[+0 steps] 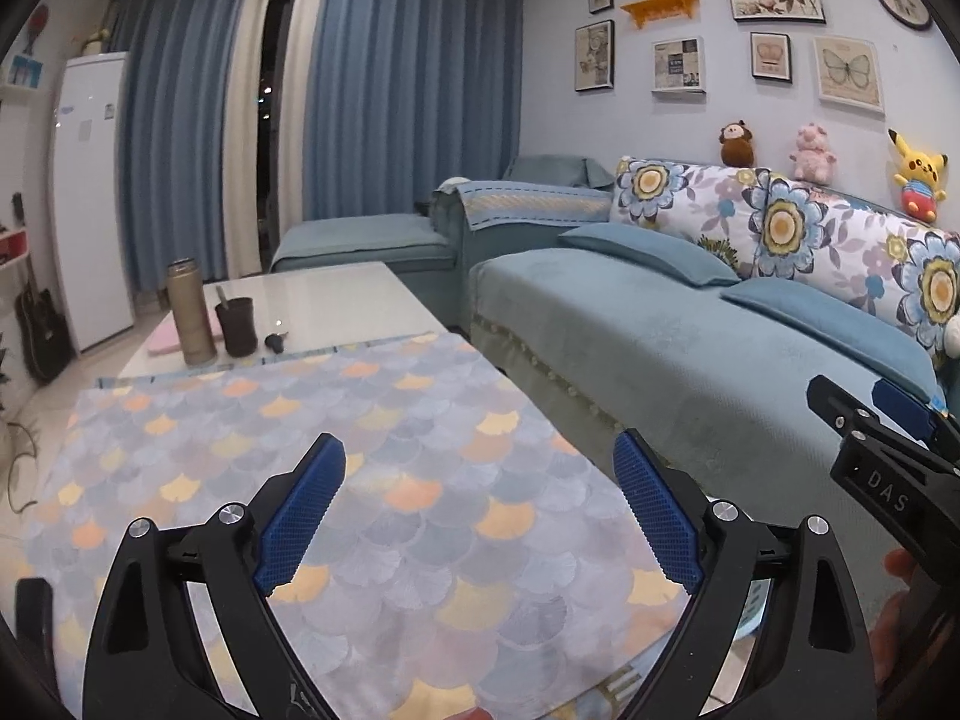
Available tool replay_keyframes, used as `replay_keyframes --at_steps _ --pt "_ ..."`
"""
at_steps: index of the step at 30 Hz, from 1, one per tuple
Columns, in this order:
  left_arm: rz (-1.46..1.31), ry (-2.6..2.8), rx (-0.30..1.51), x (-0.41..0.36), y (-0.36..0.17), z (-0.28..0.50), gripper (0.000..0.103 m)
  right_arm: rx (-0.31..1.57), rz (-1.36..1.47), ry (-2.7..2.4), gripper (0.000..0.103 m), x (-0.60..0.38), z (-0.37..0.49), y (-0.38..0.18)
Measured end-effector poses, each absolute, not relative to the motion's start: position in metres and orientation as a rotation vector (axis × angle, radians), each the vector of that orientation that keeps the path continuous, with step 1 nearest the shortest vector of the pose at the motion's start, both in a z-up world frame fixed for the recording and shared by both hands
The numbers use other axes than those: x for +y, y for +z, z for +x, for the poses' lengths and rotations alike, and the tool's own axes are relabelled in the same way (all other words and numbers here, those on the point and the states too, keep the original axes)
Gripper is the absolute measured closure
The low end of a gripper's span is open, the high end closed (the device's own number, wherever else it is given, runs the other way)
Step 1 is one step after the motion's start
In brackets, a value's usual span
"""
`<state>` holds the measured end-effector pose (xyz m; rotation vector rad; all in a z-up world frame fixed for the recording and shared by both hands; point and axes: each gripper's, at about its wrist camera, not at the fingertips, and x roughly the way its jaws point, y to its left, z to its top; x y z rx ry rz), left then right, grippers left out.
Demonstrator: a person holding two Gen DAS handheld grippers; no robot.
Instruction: Collect trash
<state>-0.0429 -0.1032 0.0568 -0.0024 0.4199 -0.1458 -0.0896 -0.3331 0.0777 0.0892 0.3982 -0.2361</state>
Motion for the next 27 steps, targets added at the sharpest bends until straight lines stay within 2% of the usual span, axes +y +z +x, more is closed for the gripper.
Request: replay_keyframes --at_steps 10,27 --pt "0.002 -0.13 0.423 -0.103 0.054 -0.044 0.01 0.39 0.065 -0.24 0.034 -0.328 -0.091 0.078" --pt "0.002 -0.164 0.444 -0.111 0.05 -0.041 0.01 0.41 0.073 -0.244 0.031 -0.33 -0.088 0.073"
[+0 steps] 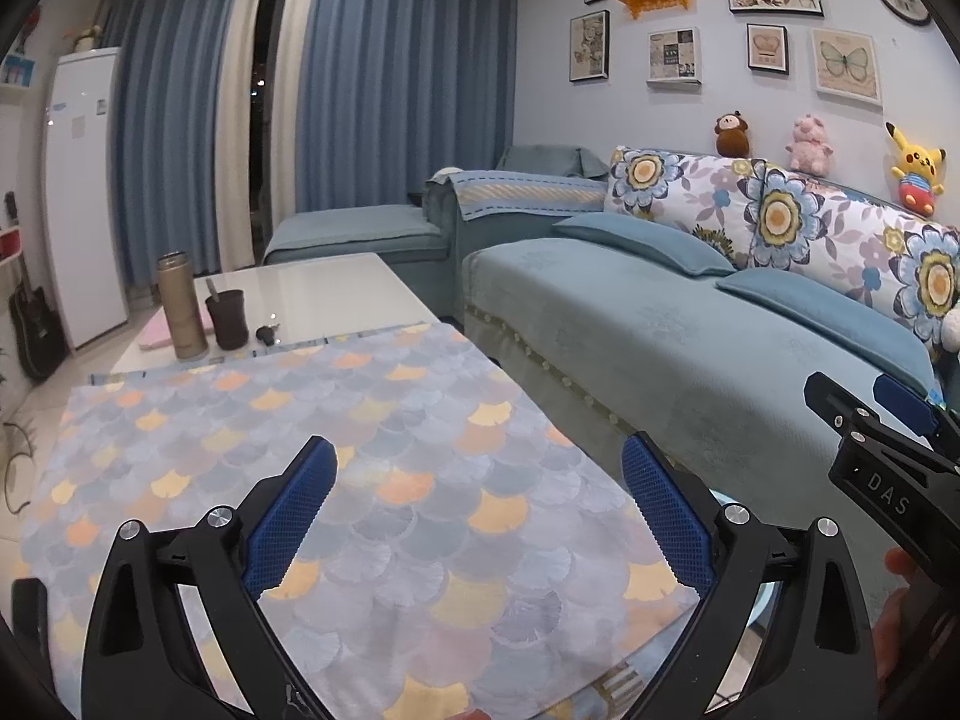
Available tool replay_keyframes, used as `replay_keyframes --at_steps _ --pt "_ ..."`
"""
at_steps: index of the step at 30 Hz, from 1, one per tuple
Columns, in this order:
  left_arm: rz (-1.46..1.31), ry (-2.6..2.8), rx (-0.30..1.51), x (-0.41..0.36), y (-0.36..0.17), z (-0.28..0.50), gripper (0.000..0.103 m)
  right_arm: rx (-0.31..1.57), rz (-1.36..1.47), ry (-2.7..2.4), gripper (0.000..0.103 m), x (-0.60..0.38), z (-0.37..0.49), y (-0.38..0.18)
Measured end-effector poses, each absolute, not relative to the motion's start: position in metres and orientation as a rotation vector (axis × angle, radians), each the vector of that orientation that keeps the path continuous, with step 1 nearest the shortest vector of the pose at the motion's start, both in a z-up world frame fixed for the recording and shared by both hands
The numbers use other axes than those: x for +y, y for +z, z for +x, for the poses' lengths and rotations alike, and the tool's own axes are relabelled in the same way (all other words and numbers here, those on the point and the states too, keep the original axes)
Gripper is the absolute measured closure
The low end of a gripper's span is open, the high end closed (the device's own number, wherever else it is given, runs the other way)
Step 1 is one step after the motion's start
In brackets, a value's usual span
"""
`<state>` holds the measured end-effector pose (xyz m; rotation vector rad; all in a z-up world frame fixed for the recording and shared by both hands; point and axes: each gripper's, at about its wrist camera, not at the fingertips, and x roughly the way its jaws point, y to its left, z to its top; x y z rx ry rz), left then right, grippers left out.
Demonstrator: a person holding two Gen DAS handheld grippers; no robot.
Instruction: Collect trash
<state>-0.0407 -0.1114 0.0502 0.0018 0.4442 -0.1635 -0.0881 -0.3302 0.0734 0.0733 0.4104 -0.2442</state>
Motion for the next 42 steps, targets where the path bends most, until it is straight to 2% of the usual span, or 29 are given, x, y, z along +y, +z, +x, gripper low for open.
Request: replay_keyframes --at_steps 42 --pt "-0.028 -0.16 0.452 -0.1158 0.0471 -0.0456 0.01 0.421 0.073 -0.243 0.028 -0.3311 -0.0858 0.0711"
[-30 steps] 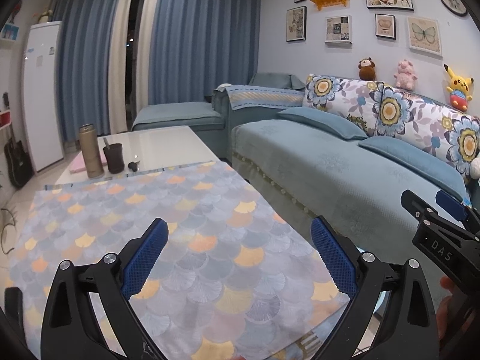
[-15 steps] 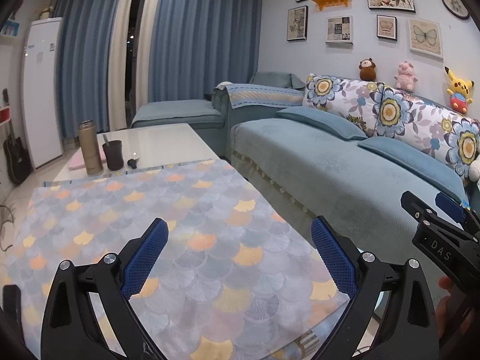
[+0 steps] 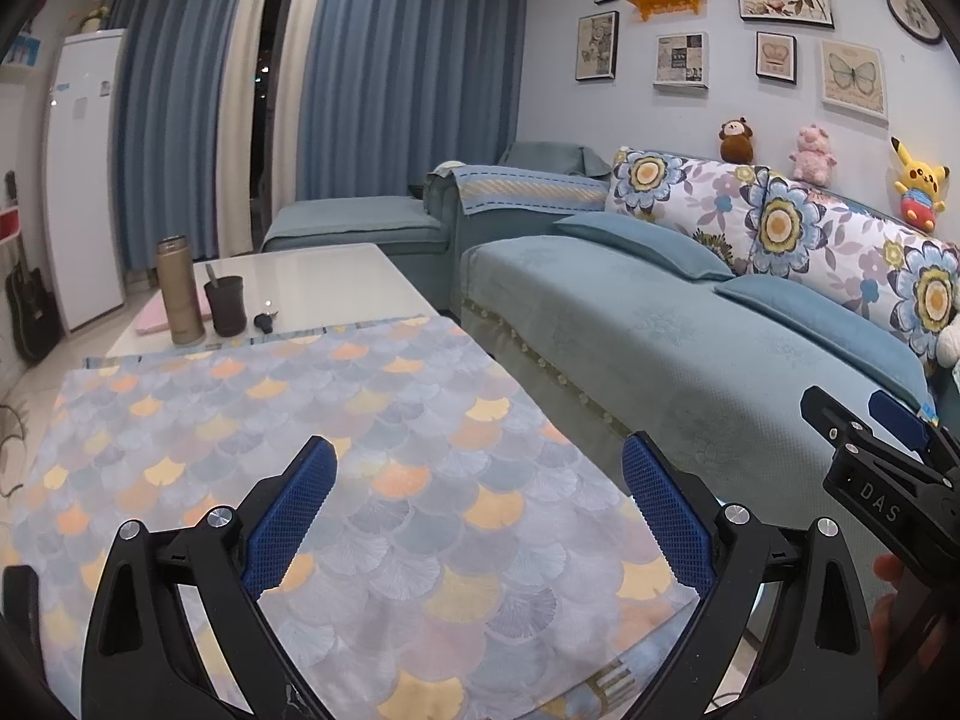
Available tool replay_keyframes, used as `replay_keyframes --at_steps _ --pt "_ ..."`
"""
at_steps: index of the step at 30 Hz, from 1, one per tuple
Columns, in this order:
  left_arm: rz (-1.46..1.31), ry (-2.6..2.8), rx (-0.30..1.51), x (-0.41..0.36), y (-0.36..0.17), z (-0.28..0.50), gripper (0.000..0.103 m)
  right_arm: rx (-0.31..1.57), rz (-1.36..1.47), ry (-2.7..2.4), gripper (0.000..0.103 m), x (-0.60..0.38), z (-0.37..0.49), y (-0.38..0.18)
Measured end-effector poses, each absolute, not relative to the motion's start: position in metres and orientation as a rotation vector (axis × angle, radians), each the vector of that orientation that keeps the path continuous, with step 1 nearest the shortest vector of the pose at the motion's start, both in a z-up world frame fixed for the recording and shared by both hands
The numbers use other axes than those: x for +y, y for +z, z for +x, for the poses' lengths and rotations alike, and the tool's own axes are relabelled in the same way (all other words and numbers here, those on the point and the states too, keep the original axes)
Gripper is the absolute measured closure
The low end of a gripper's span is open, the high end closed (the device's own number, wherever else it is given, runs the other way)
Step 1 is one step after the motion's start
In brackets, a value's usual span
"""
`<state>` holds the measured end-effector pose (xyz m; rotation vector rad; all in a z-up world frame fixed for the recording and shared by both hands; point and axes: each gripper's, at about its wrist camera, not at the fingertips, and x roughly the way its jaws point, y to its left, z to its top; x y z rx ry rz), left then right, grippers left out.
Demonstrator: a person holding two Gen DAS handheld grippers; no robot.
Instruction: Collect trash
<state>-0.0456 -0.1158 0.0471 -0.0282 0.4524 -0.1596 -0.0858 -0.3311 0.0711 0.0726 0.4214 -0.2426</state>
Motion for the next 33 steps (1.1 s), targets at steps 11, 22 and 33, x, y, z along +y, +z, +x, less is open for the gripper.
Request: replay_keyframes --at_steps 11,22,33 --pt "-0.06 -0.15 0.461 -0.1166 0.0445 -0.0502 0.01 0.423 0.069 -0.25 0.028 -0.3271 -0.0891 0.0657" --pt "-0.057 -0.15 0.456 -0.1149 0.0455 -0.0497 0.01 0.423 0.069 -0.249 0.027 -0.3277 -0.0885 0.0666" --pt "-0.058 -0.152 0.456 -0.1154 0.0459 -0.0506 0.01 0.428 0.073 -0.246 0.027 -0.3235 -0.0896 0.0626"
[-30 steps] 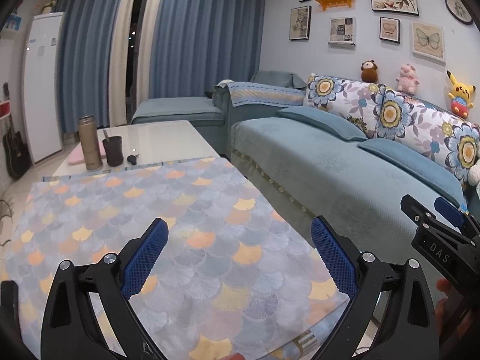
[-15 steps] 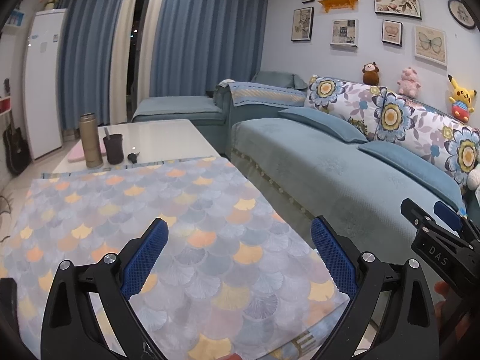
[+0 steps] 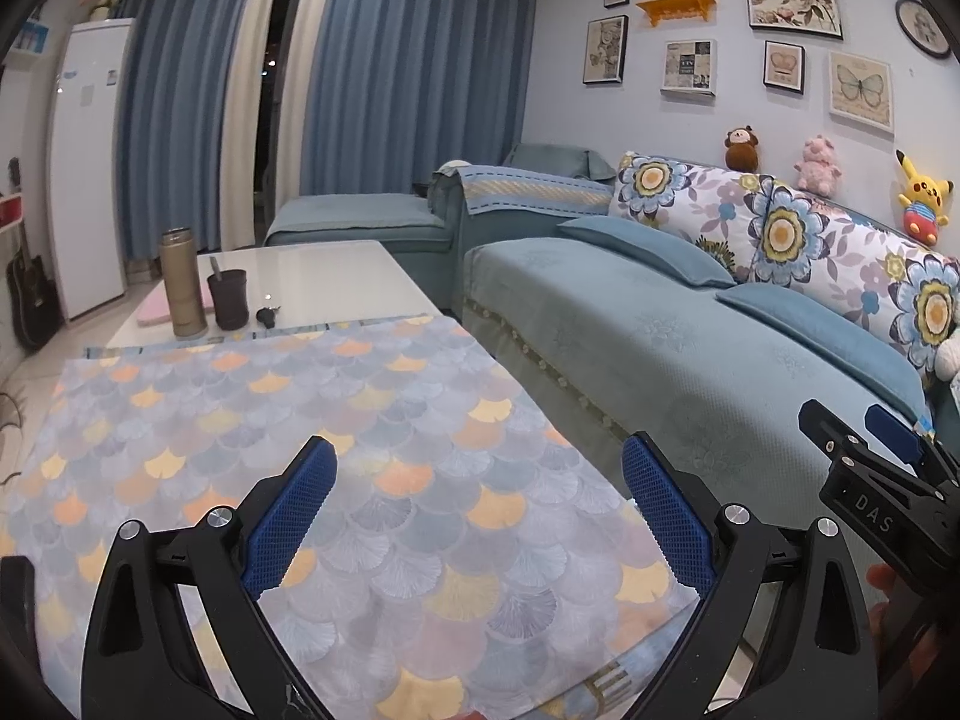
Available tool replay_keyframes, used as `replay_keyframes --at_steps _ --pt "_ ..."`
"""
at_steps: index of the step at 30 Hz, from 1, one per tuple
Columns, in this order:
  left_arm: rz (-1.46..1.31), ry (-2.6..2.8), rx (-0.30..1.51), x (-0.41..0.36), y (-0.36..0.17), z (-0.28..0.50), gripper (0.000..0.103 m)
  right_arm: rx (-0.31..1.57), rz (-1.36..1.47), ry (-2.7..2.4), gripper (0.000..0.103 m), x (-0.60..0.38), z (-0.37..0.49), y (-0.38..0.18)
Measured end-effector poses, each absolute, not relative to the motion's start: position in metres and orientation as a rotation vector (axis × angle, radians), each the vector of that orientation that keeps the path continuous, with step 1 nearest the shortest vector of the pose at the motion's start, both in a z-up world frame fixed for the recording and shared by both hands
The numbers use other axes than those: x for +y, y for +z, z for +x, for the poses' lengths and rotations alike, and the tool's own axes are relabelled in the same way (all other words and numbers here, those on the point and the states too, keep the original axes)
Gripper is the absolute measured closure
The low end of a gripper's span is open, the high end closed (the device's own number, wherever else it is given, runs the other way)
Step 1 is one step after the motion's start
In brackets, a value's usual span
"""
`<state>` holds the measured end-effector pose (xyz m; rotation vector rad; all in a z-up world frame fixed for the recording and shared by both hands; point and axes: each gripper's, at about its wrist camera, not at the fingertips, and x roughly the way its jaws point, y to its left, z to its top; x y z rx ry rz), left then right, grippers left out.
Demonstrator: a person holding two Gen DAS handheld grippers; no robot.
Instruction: Collect trash
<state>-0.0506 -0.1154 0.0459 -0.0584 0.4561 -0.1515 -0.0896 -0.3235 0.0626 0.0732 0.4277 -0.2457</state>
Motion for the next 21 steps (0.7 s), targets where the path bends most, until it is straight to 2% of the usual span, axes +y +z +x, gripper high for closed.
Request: replay_keyframes --at_steps 21 --pt "-0.009 -0.141 0.443 -0.126 0.052 -0.054 0.01 0.427 0.083 -0.236 0.027 -0.318 -0.09 0.065"
